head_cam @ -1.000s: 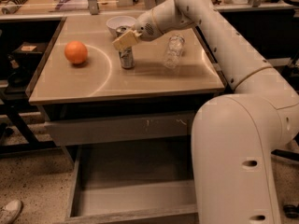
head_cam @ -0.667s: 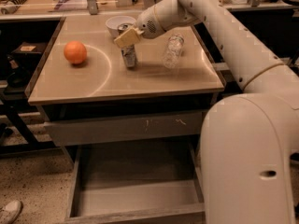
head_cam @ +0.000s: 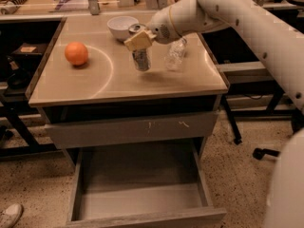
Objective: Place redbull can into middle drawer
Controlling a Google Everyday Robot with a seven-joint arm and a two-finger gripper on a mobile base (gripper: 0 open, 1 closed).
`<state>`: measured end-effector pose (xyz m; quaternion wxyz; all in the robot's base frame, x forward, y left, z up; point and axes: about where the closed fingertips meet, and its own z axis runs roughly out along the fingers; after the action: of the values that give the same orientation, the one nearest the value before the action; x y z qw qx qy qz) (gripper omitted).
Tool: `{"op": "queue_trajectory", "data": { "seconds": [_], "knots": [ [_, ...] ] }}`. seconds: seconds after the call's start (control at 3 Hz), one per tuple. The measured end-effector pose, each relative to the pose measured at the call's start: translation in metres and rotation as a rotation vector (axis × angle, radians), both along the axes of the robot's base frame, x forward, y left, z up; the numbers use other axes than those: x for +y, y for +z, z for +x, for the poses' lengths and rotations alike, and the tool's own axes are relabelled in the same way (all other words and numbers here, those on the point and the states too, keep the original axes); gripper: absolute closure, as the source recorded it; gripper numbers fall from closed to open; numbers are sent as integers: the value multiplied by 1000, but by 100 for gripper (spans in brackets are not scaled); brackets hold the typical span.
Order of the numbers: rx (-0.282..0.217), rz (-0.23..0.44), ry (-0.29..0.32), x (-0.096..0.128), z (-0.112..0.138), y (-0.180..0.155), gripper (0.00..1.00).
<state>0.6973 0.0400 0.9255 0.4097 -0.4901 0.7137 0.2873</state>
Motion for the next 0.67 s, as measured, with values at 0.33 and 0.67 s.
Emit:
{"op": "queue_trajectory", "data": {
  "seconds": [0.33, 0.67],
  "knots": [
    [-12, 11, -57, -10, -34, -4, 100],
    [-5, 10, -116, -17, -67, -17, 100]
  ]
}}
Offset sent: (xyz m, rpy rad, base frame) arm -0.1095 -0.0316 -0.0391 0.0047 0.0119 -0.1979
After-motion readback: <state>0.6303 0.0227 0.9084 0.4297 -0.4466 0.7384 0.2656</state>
